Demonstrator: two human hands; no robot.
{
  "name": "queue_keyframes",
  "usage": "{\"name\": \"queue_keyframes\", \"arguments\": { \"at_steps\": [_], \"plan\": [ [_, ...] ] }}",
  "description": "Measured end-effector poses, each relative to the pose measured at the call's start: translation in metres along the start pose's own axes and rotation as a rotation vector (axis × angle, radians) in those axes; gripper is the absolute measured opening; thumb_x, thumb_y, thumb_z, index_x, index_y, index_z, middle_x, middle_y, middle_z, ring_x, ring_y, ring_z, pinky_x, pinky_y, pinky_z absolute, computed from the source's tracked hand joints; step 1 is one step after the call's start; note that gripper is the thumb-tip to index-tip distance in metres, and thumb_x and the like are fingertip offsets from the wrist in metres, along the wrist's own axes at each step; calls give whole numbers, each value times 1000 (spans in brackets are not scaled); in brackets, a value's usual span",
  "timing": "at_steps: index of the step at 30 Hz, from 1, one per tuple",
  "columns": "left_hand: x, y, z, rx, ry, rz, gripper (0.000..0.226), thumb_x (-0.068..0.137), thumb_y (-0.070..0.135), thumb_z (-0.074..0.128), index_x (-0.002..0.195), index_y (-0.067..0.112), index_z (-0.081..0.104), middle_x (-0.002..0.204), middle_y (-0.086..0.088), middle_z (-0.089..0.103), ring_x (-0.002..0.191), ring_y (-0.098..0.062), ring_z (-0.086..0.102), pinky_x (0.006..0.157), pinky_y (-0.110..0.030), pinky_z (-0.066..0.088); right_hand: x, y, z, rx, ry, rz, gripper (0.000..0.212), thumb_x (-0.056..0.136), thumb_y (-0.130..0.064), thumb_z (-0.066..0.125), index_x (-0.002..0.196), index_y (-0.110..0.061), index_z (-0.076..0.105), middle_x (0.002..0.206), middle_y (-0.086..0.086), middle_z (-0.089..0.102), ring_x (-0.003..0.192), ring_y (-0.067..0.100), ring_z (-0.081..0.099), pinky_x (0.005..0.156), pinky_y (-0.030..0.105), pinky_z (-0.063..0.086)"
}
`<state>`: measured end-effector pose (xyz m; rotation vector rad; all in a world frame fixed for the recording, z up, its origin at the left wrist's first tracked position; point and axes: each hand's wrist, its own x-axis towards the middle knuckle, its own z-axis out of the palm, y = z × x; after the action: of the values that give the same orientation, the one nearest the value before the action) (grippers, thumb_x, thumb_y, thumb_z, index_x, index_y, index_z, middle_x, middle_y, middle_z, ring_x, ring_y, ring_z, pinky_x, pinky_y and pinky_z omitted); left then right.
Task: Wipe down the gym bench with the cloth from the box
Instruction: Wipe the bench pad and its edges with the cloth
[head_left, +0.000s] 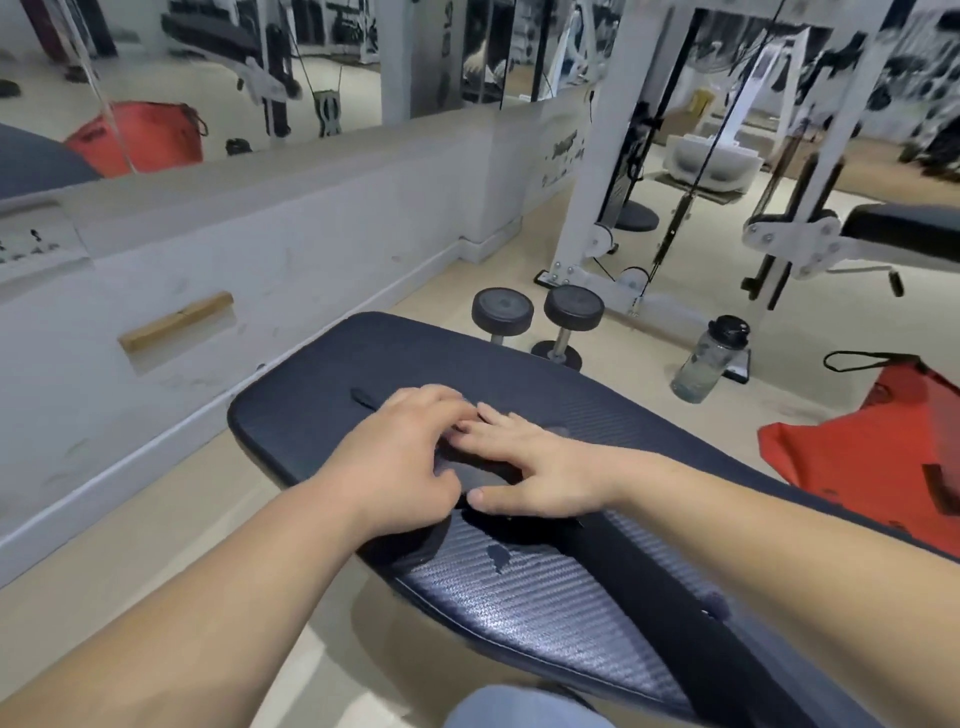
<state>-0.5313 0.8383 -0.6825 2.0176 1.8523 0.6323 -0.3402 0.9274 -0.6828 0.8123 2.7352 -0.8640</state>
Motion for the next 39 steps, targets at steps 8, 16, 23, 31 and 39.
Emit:
{"name": "queue_keyframes", "arguments": {
  "at_steps": [8,16,23,31,39],
  "plan": [
    [32,15,30,60,-381,46,76,72,62,57,146,53,44,167,21,16,152,-11,19,126,-36,18,-75,63,-51,218,399,617,44,109,-40,38,103,-6,65,109,9,67,106,28,58,85,30,38],
    [69,20,49,367,54,-457,45,97,60,38,139,48,51,154,-3,33,135,-35,31,107,-55,30,-94,103,-55,293,267,668,43,106,-33,54,146,-17,58,144,-6,59,123,13,54,102,20,34],
    [78,73,82,286,-124,-196,51,94,65,38,143,50,41,136,-1,31,127,-30,32,105,-53,37,-82,125,-56,-4,232,733,56,92,-49,71,142,-25,63,144,-4,65,131,24,61,102,27,45],
    [91,84,92,351,26,-339,50,98,53,37,141,30,42,129,-10,34,122,-35,36,93,-49,45,-80,136,-42,76,307,781,57,90,-55,71,142,-34,61,144,-1,65,133,27,60,110,36,47],
    [102,67,88,267,81,-313,36,98,45,45,131,33,52,124,-6,39,115,-33,42,85,-45,47,-81,140,-37,56,294,772,56,94,-55,60,148,-42,53,149,-4,61,135,28,57,113,38,45]
  ]
}}
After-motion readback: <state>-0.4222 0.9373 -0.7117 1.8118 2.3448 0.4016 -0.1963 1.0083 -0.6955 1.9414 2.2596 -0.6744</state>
